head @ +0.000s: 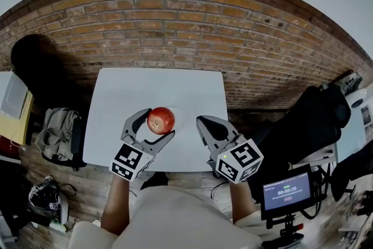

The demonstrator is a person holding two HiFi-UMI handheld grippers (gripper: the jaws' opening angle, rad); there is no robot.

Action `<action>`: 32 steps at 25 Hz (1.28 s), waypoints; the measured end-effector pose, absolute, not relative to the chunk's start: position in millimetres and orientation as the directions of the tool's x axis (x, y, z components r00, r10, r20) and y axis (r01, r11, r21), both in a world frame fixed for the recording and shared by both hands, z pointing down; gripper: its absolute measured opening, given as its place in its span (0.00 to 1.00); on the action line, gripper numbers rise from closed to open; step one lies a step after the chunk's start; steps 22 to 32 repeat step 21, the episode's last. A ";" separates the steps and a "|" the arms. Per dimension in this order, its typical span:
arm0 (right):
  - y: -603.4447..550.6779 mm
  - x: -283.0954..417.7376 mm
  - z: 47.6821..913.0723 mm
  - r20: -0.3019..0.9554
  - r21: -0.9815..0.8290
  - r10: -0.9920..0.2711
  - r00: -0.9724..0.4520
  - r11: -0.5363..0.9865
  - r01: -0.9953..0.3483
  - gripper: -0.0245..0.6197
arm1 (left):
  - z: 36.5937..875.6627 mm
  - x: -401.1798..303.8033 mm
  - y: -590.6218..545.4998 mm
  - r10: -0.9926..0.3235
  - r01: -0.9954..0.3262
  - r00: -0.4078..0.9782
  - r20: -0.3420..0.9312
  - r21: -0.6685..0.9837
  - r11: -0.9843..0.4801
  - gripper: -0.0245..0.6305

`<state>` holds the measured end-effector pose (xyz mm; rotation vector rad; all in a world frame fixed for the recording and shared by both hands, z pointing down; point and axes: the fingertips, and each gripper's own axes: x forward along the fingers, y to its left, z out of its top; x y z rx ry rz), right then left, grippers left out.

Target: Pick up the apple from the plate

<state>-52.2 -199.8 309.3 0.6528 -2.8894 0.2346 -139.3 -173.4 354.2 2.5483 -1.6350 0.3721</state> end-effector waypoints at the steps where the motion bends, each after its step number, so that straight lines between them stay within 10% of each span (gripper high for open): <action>1: -200.0 -52.1 310.3 0.202 -0.115 -0.410 -0.890 0.892 -0.437 0.04 | 354.0 -139.6 -173.4 -0.883 -0.905 0.396 0.252 -0.056 -0.422 0.62; 32: -200.4 -51.3 314.4 0.205 -0.116 -0.406 -0.891 0.893 -0.434 0.04 | 353.2 -140.5 -175.5 -0.895 -0.911 0.368 0.254 -0.092 -0.401 0.62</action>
